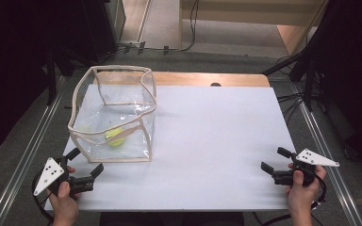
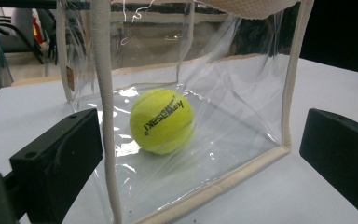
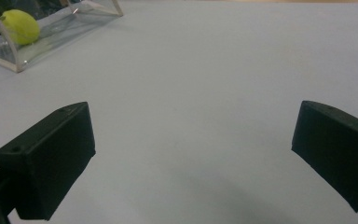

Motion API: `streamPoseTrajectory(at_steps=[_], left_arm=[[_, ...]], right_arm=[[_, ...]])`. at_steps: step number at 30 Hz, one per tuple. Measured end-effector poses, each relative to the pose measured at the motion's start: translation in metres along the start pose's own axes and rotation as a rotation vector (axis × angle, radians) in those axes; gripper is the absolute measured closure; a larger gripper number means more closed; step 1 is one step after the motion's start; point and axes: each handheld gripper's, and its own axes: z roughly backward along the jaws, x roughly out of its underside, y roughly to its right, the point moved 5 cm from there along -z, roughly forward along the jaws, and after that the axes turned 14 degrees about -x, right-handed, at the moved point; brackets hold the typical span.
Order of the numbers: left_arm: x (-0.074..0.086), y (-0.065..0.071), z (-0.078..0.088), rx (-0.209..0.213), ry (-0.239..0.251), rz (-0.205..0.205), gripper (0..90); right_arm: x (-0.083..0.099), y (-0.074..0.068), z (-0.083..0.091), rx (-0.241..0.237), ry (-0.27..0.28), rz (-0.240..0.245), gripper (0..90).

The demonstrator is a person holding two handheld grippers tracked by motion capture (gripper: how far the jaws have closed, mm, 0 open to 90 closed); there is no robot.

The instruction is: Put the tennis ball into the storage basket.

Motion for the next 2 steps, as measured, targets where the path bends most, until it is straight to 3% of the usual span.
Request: streamPoseTrajectory(at_steps=[2], left_arm=[[0.0,0.0,0.0,0.001,0.0,0.0,0.0]], right_arm=[[0.0015,0.0018,-0.0011,0.003,-0.002,-0.001,0.0]])
